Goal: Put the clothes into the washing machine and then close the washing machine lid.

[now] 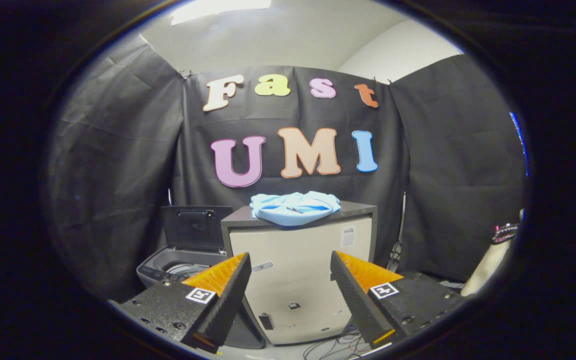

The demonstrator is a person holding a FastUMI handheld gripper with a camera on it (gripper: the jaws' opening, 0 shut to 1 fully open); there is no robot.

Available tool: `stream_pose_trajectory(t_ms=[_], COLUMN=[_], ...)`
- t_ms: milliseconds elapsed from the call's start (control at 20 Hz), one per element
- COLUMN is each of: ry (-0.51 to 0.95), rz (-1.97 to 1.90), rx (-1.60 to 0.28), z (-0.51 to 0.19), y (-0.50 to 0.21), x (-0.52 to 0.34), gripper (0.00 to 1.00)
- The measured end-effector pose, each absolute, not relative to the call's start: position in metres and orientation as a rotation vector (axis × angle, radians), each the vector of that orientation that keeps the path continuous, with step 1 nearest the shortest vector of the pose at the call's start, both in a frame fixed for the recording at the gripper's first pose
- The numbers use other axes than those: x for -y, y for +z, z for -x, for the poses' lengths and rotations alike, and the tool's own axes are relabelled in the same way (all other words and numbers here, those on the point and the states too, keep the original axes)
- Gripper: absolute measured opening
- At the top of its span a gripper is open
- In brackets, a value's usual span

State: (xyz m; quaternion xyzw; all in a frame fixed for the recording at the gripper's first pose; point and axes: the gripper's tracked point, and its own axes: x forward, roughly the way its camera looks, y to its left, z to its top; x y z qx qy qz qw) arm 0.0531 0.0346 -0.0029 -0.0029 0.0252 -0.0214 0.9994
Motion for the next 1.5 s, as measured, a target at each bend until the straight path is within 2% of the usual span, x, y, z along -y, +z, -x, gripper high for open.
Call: stream_pose_trajectory(t_ms=[550, 850, 1200, 1500], ry=[-0.053, -0.025, -0.111, -0.142], rz=[0.035, 0.162, 0.101, 0.06], rx=[-0.075, -0.136, -0.295, -0.435], z=[-0.155, -0.216, -0.317, -0.366], y=[0.084, 0.108, 0.078, 0.04], x=[-0.031, -0.045, -0.022, -0.001], gripper=[0.97, 0.97, 0.97, 0.98])
